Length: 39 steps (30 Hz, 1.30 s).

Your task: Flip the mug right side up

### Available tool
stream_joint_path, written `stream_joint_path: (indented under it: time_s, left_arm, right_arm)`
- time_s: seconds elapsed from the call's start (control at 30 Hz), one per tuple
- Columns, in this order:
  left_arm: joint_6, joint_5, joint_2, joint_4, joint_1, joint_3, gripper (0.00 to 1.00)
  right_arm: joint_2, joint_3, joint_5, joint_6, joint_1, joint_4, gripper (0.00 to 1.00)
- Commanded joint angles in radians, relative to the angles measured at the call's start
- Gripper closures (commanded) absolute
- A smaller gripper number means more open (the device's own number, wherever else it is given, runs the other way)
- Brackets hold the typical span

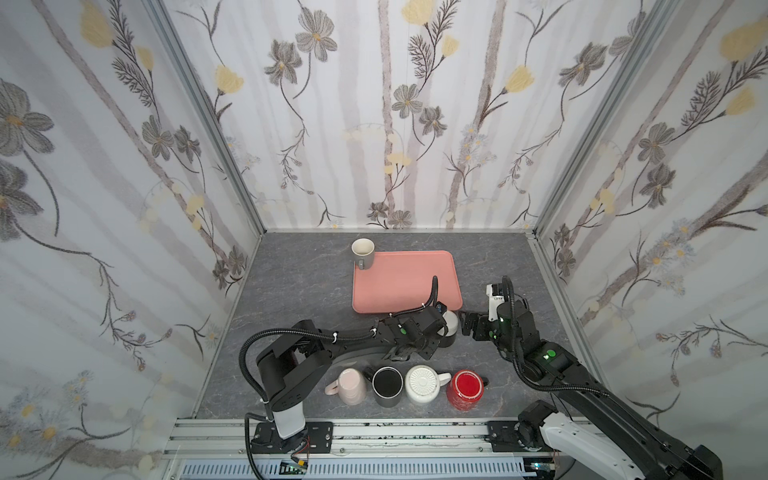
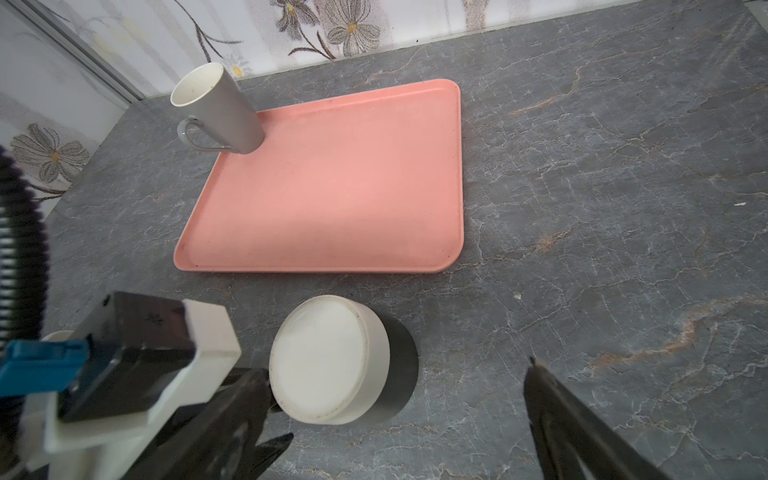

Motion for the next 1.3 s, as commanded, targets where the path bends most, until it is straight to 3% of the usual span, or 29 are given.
stream_joint_path:
  time_s: [0.0, 0.5, 1.27]
  left_arm:
    - [0.030, -0.067, 0.014, 0.031, -0.002, 0.011, 0.57]
    - [0.093, -0.101, 0.067, 0.091, -0.002, 0.027, 0.66]
    - [0.138, -0.145, 0.028, 0.192, -0.002, -0.007, 1.00]
  right_arm:
    - [-0.007, -0.001, -0.004, 0.001, -0.001, 0.022, 0.04]
    - [-0.026, -0.017, -0.034, 0.020, -0.002, 0.044, 0.00]
    - [-0.104, -0.082, -0.063, 0.062, -0.001, 0.134, 0.00]
